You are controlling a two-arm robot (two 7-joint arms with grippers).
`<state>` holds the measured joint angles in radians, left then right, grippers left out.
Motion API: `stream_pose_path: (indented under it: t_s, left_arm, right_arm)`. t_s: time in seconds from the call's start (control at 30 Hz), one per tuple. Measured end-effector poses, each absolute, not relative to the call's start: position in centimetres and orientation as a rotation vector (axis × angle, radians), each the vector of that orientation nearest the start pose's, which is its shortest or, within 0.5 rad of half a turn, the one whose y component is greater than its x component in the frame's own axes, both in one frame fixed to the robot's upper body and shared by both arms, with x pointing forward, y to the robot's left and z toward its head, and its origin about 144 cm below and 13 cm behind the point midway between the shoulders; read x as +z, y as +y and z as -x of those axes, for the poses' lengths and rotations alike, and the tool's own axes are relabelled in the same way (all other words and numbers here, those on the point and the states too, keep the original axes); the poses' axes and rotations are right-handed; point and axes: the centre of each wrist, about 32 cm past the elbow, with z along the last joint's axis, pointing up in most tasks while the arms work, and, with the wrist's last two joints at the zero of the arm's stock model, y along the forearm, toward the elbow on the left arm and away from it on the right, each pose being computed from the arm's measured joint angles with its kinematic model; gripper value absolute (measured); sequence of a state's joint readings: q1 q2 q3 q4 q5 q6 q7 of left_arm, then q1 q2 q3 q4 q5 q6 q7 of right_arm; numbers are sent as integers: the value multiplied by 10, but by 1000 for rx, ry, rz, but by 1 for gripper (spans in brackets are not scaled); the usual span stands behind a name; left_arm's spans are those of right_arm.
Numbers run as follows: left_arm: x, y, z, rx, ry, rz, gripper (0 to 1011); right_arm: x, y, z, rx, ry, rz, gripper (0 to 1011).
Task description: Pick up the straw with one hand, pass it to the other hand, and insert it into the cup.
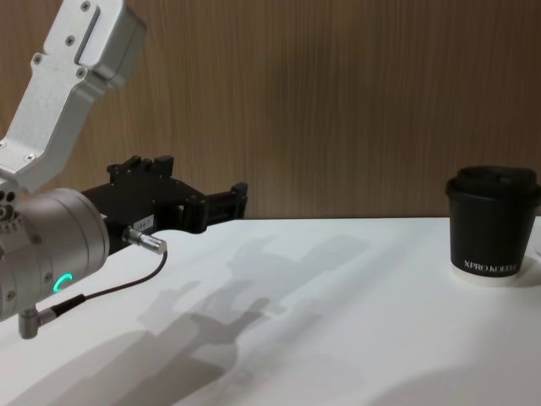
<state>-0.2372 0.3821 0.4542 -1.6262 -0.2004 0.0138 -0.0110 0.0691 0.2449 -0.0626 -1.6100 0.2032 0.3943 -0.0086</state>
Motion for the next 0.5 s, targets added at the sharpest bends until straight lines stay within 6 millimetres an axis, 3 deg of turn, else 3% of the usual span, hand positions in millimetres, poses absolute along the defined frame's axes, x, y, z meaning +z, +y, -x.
stream_pose_path:
  t_s: [0.5]
  left_arm:
    - [1204, 198, -492, 1124, -268, -61, 1003]
  right_arm:
    - [1180, -282, -480, -1524, 20, 278, 8]
